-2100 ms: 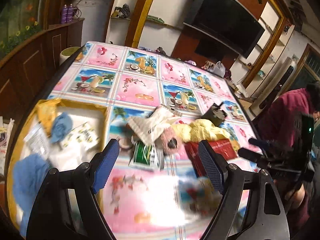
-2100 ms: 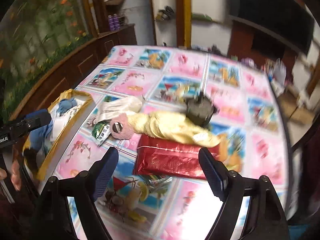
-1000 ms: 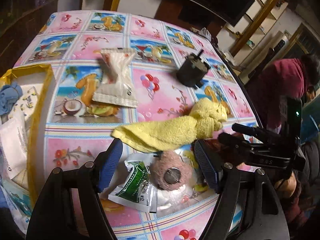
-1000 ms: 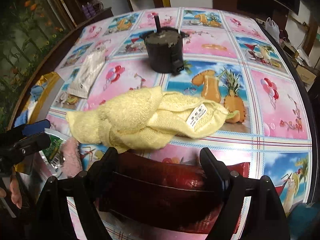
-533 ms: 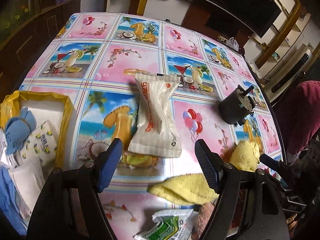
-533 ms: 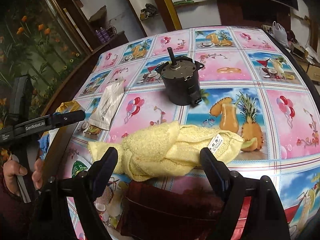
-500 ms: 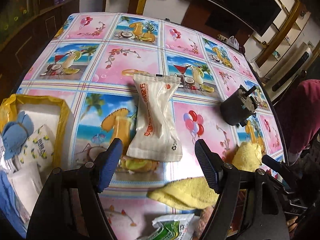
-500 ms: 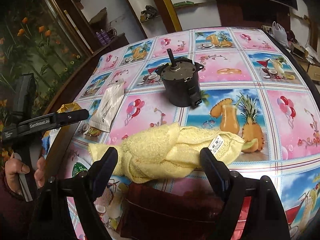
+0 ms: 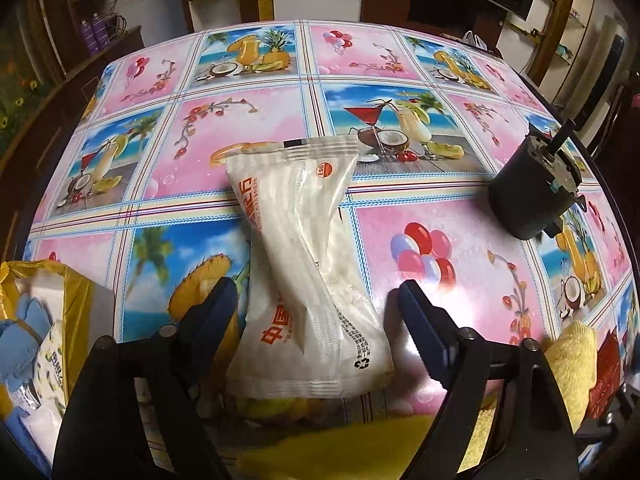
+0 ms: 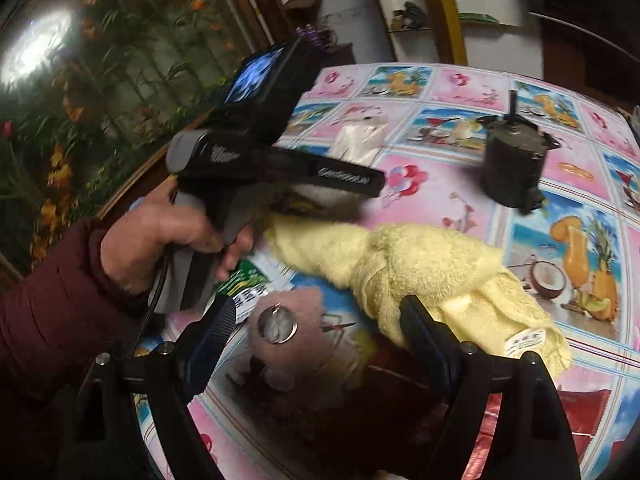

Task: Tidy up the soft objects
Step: 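Grasp the pink pom-pom with metal button with the right gripper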

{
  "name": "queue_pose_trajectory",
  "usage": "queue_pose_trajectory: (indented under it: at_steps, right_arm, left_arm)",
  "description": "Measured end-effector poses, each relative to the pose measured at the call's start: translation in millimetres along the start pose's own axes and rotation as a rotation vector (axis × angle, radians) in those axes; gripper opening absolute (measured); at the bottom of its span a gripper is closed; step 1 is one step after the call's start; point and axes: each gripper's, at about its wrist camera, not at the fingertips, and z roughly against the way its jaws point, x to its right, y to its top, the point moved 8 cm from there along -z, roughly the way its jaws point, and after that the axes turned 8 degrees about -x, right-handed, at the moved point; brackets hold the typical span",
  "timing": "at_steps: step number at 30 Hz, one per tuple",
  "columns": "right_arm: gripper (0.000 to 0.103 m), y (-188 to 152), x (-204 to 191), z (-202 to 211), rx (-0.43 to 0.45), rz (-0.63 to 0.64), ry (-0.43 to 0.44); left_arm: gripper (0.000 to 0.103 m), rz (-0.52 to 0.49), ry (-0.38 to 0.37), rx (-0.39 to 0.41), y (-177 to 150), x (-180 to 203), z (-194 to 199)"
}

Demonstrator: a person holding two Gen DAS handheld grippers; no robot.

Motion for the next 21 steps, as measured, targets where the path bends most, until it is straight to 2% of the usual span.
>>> queue_pose_trajectory:
  at_steps: [1, 3, 6, 11, 13, 16, 18, 21]
  right_arm:
    - [0.084, -2.4, -7.5, -4.5, -0.016, 0.032, -0.016]
    - [0.084, -5.7, -17.5, -11.4, -0.037, 0.08, -0.057]
    - [0.083, -6.5, -24.8, -9.9, -0.032, 0.113, -0.095]
    - [0.083, -7.4, -29.9, 6.7, -0.008, 0.108, -0.151]
    - [0.083, -10.6, -35.5, 16.7, 0.01, 0.103, -0.132]
    - [0.083, -16.9, -47.6, 15.7, -0.024, 0.126, -0.094]
    - [0.083, -16.1, -48.5, 5.2, -0.057, 0.127, -0.126]
    - [0.07, -6.4, -35.5, -9.8, -0.076, 0.071, -0.168]
  left_arm:
    - [0.055, -0.002, -0.004, 0.003, -0.6, -0.5, 2.9]
    - [0.052, 0.009, -0.015, -0.001, -4.9, -2.7, 6.0]
    - [0.051, 0.011, -0.034, 0.011, -15.4, -3.9, 13.2]
    - [0.051, 0.084, -0.143, 0.066, -31.3, -13.2, 50.1]
    - [0.051, 0.104, -0.178, 0.098, -39.1, -15.1, 70.7]
    - [0.051, 0.123, -0.231, 0.144, -53.9, -15.4, 100.4]
    - [0.051, 0.136, -0.244, 0.177, -65.3, -16.9, 118.0]
    - [0.051, 0.164, -0.267, 0.214, -79.7, -25.1, 138.9]
